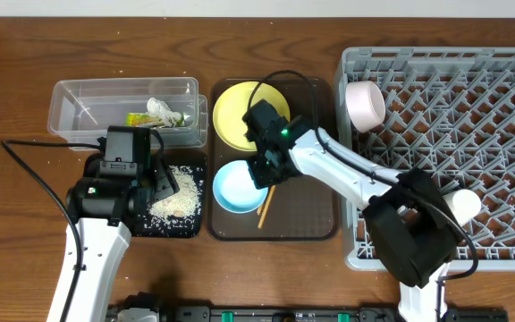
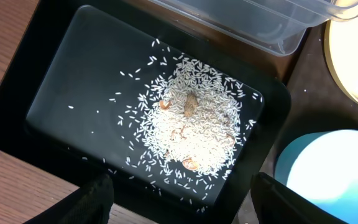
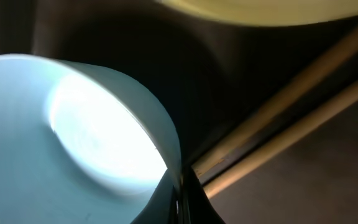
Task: Sort waste into correct bins and load items into the dishwasher rack
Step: 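Move the right gripper back to grasp the light-blue bowl, then carry the light-blue bowl with the right gripper and set it in the rack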
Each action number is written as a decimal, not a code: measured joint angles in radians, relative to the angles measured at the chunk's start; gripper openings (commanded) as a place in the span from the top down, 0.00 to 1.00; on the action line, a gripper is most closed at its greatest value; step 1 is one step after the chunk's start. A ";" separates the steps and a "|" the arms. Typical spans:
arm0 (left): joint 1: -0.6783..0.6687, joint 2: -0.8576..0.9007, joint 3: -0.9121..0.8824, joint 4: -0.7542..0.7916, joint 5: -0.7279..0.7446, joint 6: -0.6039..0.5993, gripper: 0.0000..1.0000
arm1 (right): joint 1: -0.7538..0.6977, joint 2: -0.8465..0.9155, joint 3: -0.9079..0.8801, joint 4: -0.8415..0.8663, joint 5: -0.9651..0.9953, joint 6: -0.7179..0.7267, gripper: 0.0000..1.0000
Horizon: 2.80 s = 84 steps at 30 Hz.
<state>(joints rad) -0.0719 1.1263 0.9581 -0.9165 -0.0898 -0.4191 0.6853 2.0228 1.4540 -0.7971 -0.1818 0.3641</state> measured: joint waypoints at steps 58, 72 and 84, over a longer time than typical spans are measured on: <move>0.000 0.000 0.000 0.006 0.000 0.000 0.27 | -0.503 -0.097 0.032 0.074 1.413 -0.211 0.99; 0.000 0.000 0.000 0.000 0.000 0.000 0.27 | -0.507 -0.097 0.031 0.266 1.452 -0.240 0.98; 0.000 0.000 0.000 0.000 0.000 0.000 0.27 | -0.507 -0.016 0.031 0.270 1.466 -0.252 0.99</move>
<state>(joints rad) -0.0719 1.1263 0.9581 -0.9161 -0.0898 -0.4191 0.1787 2.0068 1.4849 -0.5270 1.2846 0.1120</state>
